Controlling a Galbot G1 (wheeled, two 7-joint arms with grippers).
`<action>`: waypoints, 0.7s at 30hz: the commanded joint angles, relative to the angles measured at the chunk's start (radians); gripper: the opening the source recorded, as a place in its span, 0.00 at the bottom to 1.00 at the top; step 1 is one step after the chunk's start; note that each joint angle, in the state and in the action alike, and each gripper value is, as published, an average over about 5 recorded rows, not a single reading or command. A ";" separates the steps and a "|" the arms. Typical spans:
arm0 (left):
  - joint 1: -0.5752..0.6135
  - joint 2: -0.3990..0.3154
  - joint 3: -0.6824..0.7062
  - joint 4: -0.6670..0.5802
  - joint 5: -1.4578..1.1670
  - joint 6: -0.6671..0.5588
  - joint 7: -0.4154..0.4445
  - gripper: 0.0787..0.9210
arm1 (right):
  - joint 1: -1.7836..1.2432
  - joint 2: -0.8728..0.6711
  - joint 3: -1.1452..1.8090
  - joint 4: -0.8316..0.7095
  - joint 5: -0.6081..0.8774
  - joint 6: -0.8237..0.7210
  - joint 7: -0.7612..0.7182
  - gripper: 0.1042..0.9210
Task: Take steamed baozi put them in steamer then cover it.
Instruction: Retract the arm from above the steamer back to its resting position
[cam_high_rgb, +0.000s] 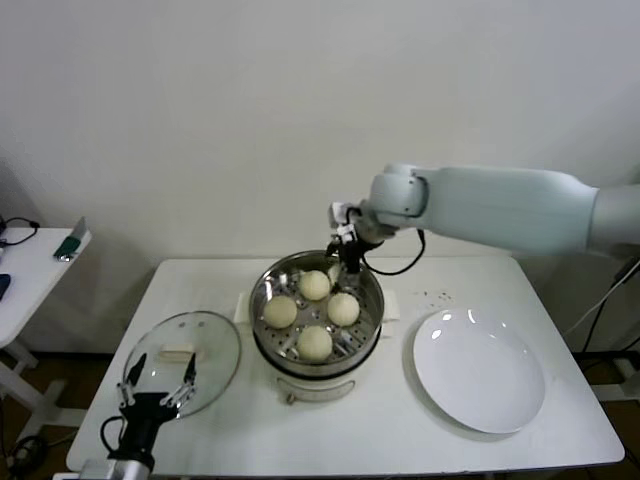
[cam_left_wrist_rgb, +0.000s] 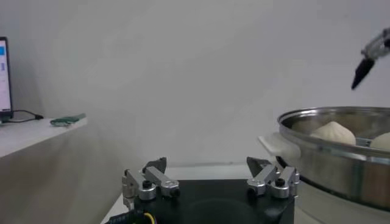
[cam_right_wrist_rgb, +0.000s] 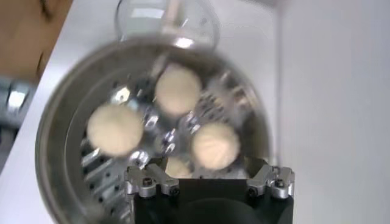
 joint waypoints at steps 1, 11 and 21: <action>0.001 0.006 0.007 -0.008 -0.012 -0.009 -0.002 0.88 | -0.085 -0.325 0.320 0.083 0.174 -0.047 0.187 0.88; -0.024 0.030 0.013 0.009 0.015 -0.028 -0.008 0.88 | -0.794 -0.611 0.975 0.161 0.055 0.221 0.675 0.88; -0.074 0.062 0.013 0.081 0.079 -0.060 -0.013 0.88 | -1.909 -0.482 2.009 0.329 -0.235 0.387 0.655 0.88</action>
